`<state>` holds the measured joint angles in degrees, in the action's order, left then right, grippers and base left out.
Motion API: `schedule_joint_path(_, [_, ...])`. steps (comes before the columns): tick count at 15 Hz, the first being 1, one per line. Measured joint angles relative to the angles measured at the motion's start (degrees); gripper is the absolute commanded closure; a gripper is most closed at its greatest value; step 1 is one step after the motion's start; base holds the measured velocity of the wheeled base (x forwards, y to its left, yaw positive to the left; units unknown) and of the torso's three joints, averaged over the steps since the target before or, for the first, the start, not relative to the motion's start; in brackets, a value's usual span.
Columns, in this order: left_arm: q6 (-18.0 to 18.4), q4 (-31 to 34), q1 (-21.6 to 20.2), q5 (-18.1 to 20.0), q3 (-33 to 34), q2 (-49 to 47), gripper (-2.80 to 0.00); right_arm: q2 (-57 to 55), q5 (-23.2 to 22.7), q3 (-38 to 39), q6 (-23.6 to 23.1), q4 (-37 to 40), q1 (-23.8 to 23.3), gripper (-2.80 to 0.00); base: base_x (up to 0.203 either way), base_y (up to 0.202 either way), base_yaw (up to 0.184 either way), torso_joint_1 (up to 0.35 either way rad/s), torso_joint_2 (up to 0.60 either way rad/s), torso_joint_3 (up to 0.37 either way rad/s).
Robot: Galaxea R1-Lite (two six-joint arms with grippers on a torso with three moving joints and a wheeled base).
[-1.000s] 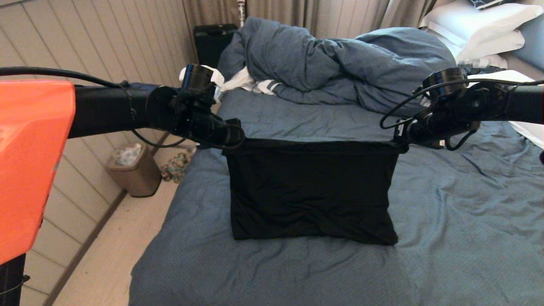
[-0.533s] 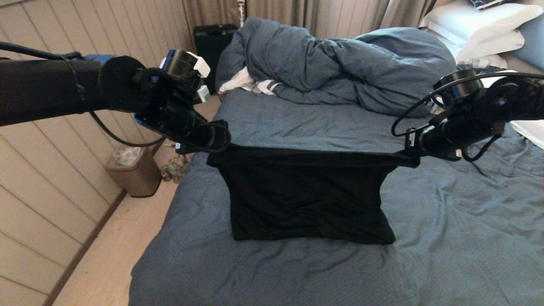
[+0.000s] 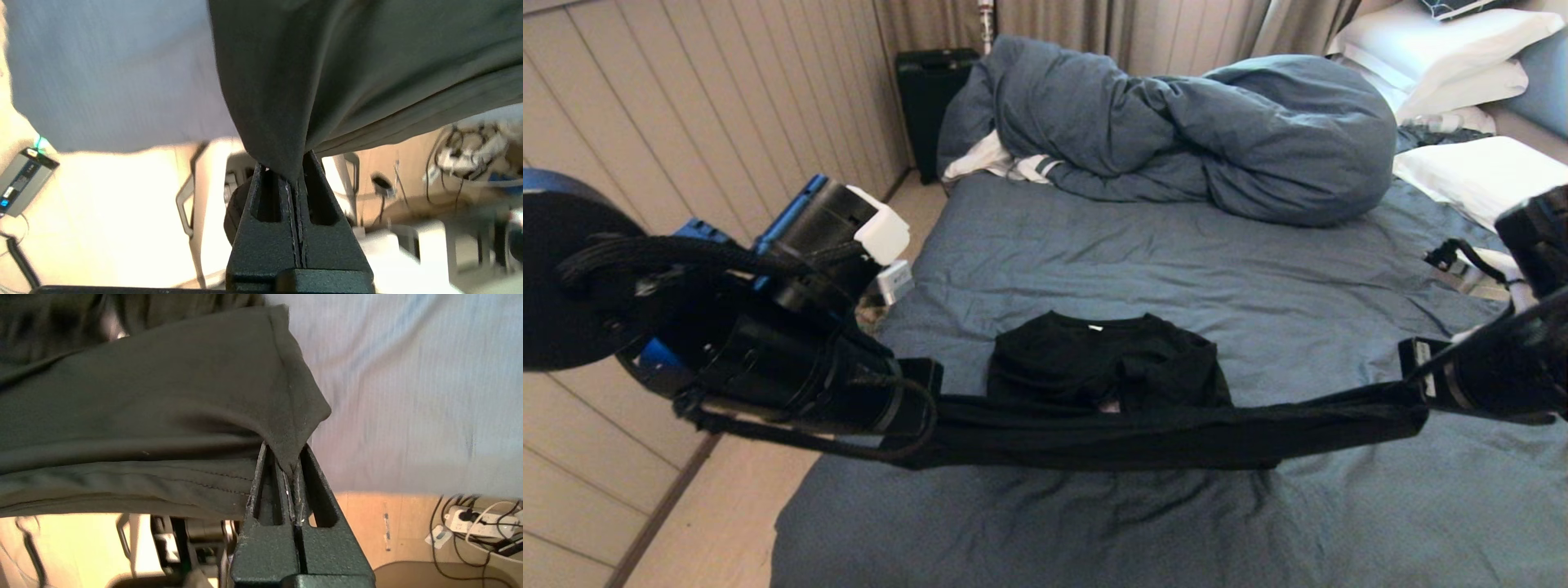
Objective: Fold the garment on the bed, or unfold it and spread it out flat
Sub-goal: Fold the black T-shirt
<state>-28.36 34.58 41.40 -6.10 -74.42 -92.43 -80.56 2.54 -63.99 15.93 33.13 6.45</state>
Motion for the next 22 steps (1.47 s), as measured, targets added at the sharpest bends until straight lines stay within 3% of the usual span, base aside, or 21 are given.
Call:
schedule_joint_path(5, [-3.87, 3.35, 7.46, -1.27, 3.11, 7.91, 0.00, 13.40, 0.42, 12.28, -0.30, 1.28, 3.14, 0.00, 0.000, 0.000, 0.000, 0.000, 0.00, 0.000])
schedule_joint_path(11, [-6.97, 10.07, 13.43, -1.37, 3.35, 11.81, 0.00, 20.89, 0.38, 13.45, -0.50, 9.39, 6.32, 0.00, 0.000, 0.000, 0.000, 0.000, 0.00, 0.000])
schedule_joint_path(22, [-8.13, 9.39, 18.40, -1.06, 12.49, 12.67, 0.00, 25.91, 0.42, 19.27, -0.61, 11.19, 6.78, 0.00, 0.000, 0.000, 0.000, 0.000, 0.00, 0.000])
